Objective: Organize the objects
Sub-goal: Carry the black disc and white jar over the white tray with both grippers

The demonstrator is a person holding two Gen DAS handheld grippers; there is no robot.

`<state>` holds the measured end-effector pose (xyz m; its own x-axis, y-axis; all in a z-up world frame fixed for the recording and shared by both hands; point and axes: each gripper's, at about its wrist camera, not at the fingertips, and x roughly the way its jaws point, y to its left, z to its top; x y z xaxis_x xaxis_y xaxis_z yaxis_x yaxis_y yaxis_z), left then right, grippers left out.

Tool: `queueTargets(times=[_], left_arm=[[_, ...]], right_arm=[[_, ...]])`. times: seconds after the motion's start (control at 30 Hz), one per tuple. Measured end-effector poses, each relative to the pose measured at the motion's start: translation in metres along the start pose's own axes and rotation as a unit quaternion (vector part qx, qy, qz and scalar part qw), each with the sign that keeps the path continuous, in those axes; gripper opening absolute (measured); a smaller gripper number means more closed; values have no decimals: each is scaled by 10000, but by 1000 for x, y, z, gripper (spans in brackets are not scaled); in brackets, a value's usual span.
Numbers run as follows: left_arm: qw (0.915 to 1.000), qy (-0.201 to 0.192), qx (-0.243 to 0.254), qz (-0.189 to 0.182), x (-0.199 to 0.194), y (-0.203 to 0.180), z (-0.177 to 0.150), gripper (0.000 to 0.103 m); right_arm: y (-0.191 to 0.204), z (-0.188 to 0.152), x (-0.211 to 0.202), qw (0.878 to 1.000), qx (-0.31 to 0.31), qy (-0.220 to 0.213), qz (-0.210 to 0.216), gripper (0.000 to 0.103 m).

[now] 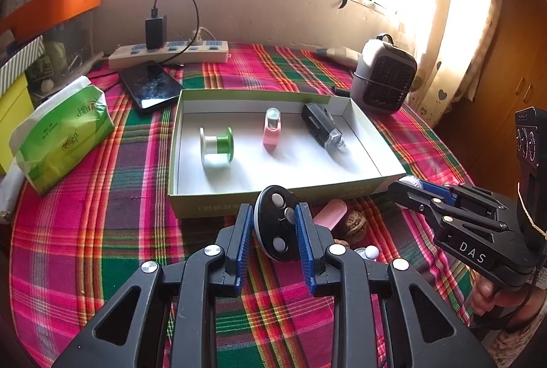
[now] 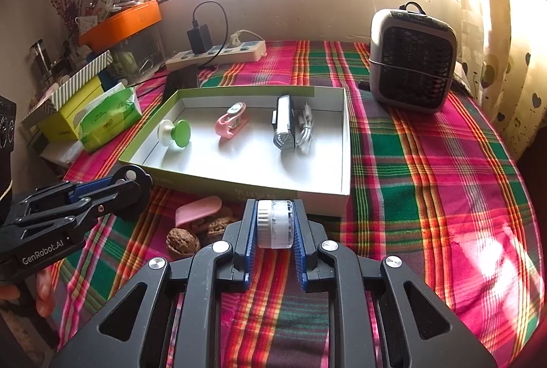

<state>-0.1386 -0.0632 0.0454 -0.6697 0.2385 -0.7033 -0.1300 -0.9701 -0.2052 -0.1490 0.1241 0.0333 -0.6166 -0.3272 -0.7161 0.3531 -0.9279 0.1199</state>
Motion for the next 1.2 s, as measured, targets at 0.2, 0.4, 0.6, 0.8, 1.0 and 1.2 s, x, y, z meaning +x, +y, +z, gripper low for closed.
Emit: queueTargets(times=[0.2,0.4,0.6,0.8,1.0,1.2], left_arm=[[10000,-65,-7,22,3,6,13,24],[9999,-101,-13,30,7,12,26,24],[9999,-120,-53,51,14,20,40,24],[9998,-156,-69,98,21,27,56,24],[9997,-159,-60,165,31,34,69,24],[9997,-103,-45,233,43,41,80,24]], right_arm=[[5,11,7,9999,-80,13,94,20],[9,22,14,9998,-152,25,149,20],[13,33,25,9995,-197,96,223,20],[17,45,37,9991,-214,181,303,20],[20,54,51,9989,-238,283,292,20],[22,58,67,9980,-354,451,265,20]])
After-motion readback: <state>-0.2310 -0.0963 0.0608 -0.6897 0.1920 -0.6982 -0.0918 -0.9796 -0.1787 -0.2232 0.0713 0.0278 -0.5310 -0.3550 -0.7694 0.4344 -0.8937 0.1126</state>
